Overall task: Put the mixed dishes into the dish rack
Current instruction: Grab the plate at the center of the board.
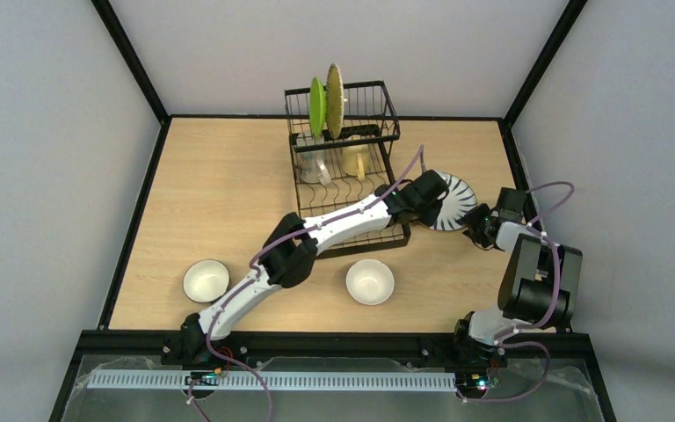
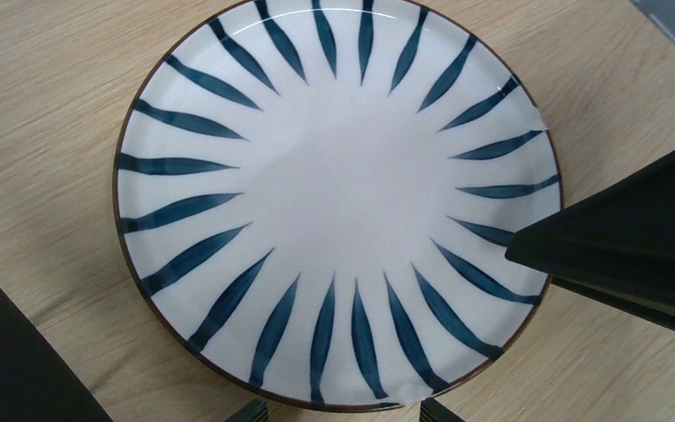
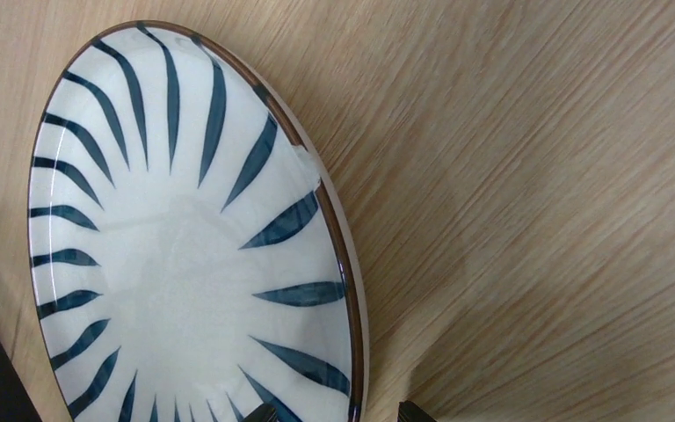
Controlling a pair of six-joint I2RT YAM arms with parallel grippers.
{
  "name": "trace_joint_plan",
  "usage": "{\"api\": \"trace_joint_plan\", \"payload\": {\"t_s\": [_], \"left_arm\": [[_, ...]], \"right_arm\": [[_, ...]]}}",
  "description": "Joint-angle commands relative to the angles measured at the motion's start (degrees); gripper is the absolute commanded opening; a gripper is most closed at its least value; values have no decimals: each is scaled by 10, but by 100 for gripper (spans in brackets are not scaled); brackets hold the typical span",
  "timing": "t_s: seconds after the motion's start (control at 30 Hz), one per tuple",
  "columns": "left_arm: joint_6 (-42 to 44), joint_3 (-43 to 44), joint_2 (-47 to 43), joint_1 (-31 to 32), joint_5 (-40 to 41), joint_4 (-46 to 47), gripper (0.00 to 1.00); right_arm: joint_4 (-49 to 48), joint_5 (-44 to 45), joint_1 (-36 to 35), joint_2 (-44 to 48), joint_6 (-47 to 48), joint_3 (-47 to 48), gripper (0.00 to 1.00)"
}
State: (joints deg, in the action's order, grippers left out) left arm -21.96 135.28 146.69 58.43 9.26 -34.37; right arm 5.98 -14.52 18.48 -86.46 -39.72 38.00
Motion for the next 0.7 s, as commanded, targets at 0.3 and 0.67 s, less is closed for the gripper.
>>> {"api": "trace_joint_plan", "payload": {"t_s": [0.3, 0.67], "left_arm": [[-28, 15, 32, -6, 42, 20, 99], [-28, 19, 41, -9, 37, 33, 99]], "right_arm": [[-92, -18, 3, -51, -43, -7, 79], [-122, -25, 4, -99, -67, -18, 79]]}}
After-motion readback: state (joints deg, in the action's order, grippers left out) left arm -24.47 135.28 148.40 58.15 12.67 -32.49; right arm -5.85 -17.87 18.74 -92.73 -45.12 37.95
